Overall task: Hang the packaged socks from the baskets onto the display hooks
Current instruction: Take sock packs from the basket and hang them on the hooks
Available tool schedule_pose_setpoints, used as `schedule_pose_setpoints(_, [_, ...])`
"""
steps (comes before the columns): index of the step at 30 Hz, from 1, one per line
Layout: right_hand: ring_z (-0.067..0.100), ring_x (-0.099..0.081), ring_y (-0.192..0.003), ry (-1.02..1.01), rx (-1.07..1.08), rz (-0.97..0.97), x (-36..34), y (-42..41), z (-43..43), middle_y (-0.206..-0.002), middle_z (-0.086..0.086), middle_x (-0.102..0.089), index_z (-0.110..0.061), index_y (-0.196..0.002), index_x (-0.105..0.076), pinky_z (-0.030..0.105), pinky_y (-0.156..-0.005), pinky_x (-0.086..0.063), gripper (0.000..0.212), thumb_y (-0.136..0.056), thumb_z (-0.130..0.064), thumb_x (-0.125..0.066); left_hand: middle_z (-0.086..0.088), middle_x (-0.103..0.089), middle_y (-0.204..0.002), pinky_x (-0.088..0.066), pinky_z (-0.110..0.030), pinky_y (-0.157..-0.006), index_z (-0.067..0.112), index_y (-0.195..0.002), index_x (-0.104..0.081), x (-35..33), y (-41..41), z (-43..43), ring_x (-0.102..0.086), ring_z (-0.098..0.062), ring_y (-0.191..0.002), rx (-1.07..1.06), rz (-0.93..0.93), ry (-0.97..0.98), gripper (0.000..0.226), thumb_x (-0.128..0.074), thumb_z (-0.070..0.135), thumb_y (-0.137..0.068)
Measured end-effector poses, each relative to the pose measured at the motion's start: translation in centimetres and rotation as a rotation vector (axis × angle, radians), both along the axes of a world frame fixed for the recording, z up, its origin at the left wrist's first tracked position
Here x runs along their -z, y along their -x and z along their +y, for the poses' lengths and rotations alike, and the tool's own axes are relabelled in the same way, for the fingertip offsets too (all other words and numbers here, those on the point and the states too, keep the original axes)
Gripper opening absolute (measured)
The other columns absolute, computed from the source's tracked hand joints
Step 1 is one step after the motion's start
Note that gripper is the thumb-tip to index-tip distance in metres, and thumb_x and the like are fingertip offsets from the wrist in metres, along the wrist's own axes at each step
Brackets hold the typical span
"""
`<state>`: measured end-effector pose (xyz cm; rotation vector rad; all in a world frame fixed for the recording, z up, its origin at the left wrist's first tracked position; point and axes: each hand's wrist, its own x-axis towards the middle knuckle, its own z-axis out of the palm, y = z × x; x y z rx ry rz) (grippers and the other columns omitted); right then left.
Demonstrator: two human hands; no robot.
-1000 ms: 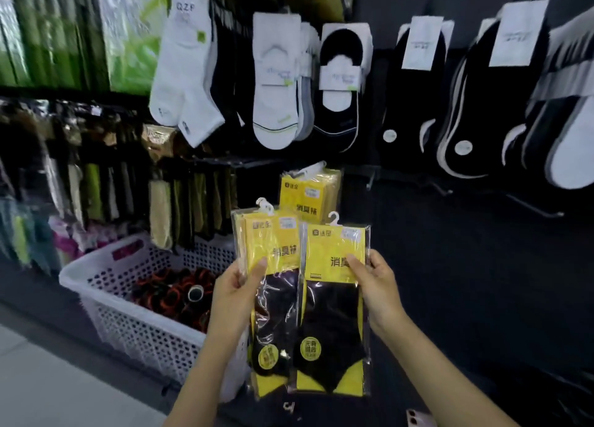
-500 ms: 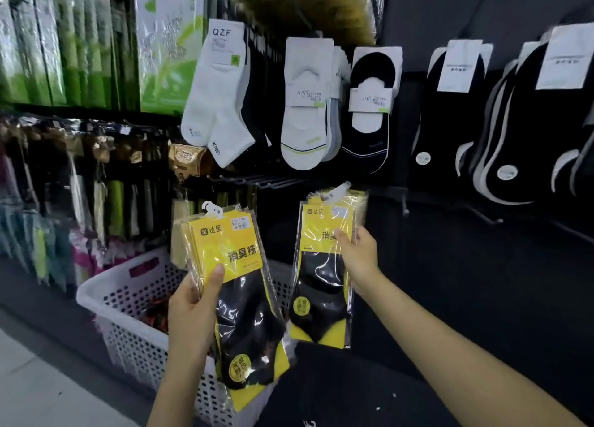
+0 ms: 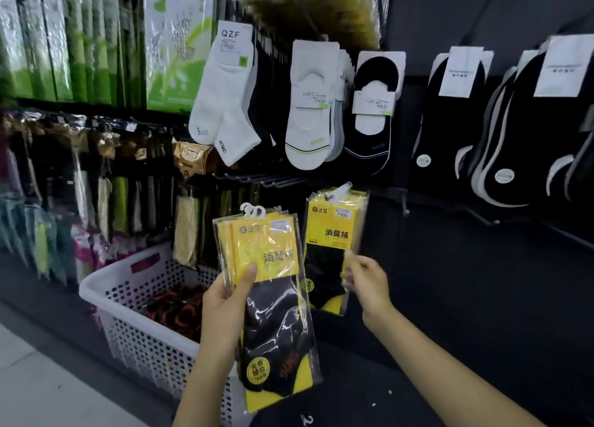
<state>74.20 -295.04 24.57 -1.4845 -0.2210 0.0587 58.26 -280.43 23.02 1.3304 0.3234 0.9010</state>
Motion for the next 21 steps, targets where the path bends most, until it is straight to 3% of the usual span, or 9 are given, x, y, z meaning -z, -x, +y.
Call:
schedule_pose_setpoints(3, [0.007, -0.061, -0.071, 0.034, -0.257, -0.117, -1.0, 3.4, -0.3, -0.085, -0.001, -0.066, -0.013, -0.096, -0.065, 0.020, -0.064, -0.052, 0.039, -0.075, -0.046, -0.067, 0.007, -0.075, -0.097, -0.050, -0.033, -0.086, 0.029, -0.099, -0.071, -0.2, -0.6, -1.4, -0.069, -0.011, -0.094, 0.058, -0.008, 0.019, 0.032, -0.066, 0.048, -0.074])
schedule_pose_setpoints(7, [0.019, -0.067, -0.085, -0.014, -0.319, -0.168, -1.8, 5.5, -0.5, -0.094, 0.004, -0.071, -0.007, -0.102, -0.065, 0.029, -0.080, -0.055, 0.056, -0.061, -0.043, -0.076, 0.010, -0.075, -0.091, -0.049, -0.022, -0.074, 0.029, -0.095, -0.072, -0.6, -1.1, -2.9, -0.070, -0.004, -0.085, 0.067, -0.008, -0.015, 0.036, -0.069, 0.050, -0.066])
schedule_pose_setpoints(12, [0.028, -0.068, -0.098, -0.018, -0.296, -0.136, -1.8, 5.5, -1.0, -0.101, 0.010, -0.072, -0.005, -0.101, -0.066, 0.041, -0.091, -0.054, 0.046, -0.067, -0.035, -0.077, 0.010, -0.075, -0.089, -0.053, -0.018, -0.066, 0.032, -0.093, -0.071, -0.5, -1.1, -3.3, -0.070, -0.005, -0.083, 0.100, 0.008, -0.069, 0.030, -0.068, 0.050, -0.069])
schedule_pose_setpoints(15, [0.027, -0.068, -0.101, -0.055, -0.281, -0.086, -1.3, 5.0, -1.4, -0.107, 0.014, -0.071, -0.006, -0.109, -0.063, 0.042, -0.097, -0.051, 0.035, -0.080, -0.023, -0.073, 0.014, -0.073, -0.079, -0.048, -0.006, -0.059, 0.030, -0.089, -0.069, -0.5, -1.2, -3.0, -0.066, 0.004, -0.072, 0.126, 0.040, -0.088, 0.025, -0.057, 0.050, -0.082])
schedule_pose_setpoints(18, [0.025, -0.067, -0.104, -0.076, -0.247, -0.049, -1.0, 4.1, -1.7, -0.107, 0.010, -0.072, -0.006, -0.118, -0.060, 0.039, -0.099, -0.049, 0.035, -0.088, -0.020, -0.066, -0.005, -0.046, -0.068, -0.038, -0.001, -0.051, 0.008, -0.074, -0.055, -0.3, -1.0, -2.4, -0.043, -0.003, -0.054, 0.087, 0.081, -0.086, 0.044, -0.050, 0.050, -0.087])
schedule_pose_setpoints(21, [0.023, -0.069, -0.100, -0.100, -0.195, -0.061, -0.9, 3.3, -2.0, -0.100, 0.006, -0.075, -0.009, -0.109, -0.065, 0.040, -0.098, -0.050, 0.019, -0.092, -0.019, -0.060, 0.014, -0.038, -0.070, -0.033, -0.004, -0.047, 0.024, -0.076, -0.048, -0.1, -0.8, -1.8, -0.034, 0.006, -0.052, 0.008, 0.081, -0.078, 0.028, -0.048, 0.048, -0.091])
